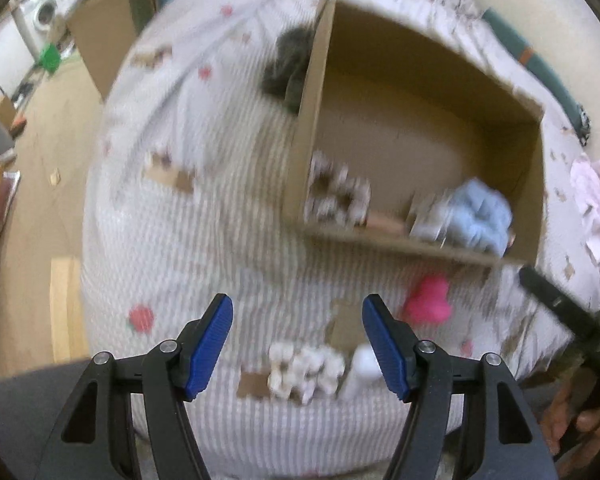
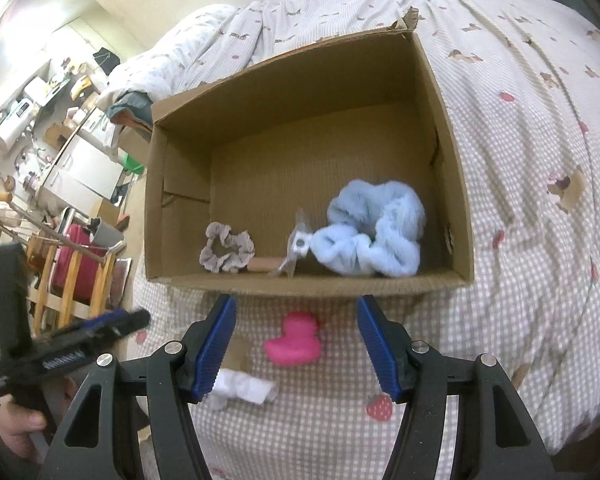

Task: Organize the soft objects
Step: 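Move the left gripper to the white lace scrunchie and grasp it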

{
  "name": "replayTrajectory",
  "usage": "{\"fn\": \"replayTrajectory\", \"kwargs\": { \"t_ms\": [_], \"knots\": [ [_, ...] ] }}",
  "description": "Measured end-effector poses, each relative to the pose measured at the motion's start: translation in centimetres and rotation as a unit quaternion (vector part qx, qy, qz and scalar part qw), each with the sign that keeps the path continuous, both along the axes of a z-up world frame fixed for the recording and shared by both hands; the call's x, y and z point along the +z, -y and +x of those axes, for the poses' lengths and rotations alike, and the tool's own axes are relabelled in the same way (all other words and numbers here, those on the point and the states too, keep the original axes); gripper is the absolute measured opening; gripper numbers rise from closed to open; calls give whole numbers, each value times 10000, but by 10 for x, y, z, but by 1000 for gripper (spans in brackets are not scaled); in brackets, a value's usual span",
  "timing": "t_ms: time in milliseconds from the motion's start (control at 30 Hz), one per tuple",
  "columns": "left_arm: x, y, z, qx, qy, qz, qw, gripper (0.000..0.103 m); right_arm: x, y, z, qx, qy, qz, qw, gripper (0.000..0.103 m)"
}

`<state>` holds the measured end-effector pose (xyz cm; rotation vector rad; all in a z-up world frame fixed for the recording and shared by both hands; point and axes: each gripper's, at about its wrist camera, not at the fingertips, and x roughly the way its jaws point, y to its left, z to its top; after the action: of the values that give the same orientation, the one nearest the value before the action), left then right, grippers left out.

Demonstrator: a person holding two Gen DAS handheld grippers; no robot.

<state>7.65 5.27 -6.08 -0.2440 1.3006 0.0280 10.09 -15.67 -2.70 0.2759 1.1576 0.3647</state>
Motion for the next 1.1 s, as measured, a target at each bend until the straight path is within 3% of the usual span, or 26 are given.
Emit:
{"fn": "replayTrajectory", "kwargs": {
  "t_ms": [133, 233, 300, 400, 600, 733, 967, 1100],
  "knots": [
    [-37, 2, -9, 24, -761, -291, 9967, 64, 0, 3, -5, -31, -17, 14, 10000, 66],
    [-56, 3, -11, 69, -1087, -442, 9931, 61, 0, 6, -9, -53, -30, -6, 10000, 66],
    [-63, 6, -11, 48, -1166, -483, 9920, 46, -2, 7, -8, -59, -46, -41, 10000, 66],
    [-69, 12, -10, -42, -1243, -496, 9910, 35, -2, 10, -8, -99, -75, -45, 9999, 66],
    [-68, 21, -11, -203, -1134, -255, 9930, 16, -2, 12, -6, -144, -129, 3, 9998, 66],
    [-52, 17, -11, -175, -926, -213, 9953, 15, -5, 10, -3, -111, -197, 48, 9997, 66],
    [-3, 6, -19, 94, -44, 134, 9999, 15, -21, 3, -1, -39, -579, 254, 9980, 66],
    [8, 6, -17, 128, 251, 319, 9991, 15, -35, -5, 2, -31, -848, 338, 9958, 66]
  ]
}}
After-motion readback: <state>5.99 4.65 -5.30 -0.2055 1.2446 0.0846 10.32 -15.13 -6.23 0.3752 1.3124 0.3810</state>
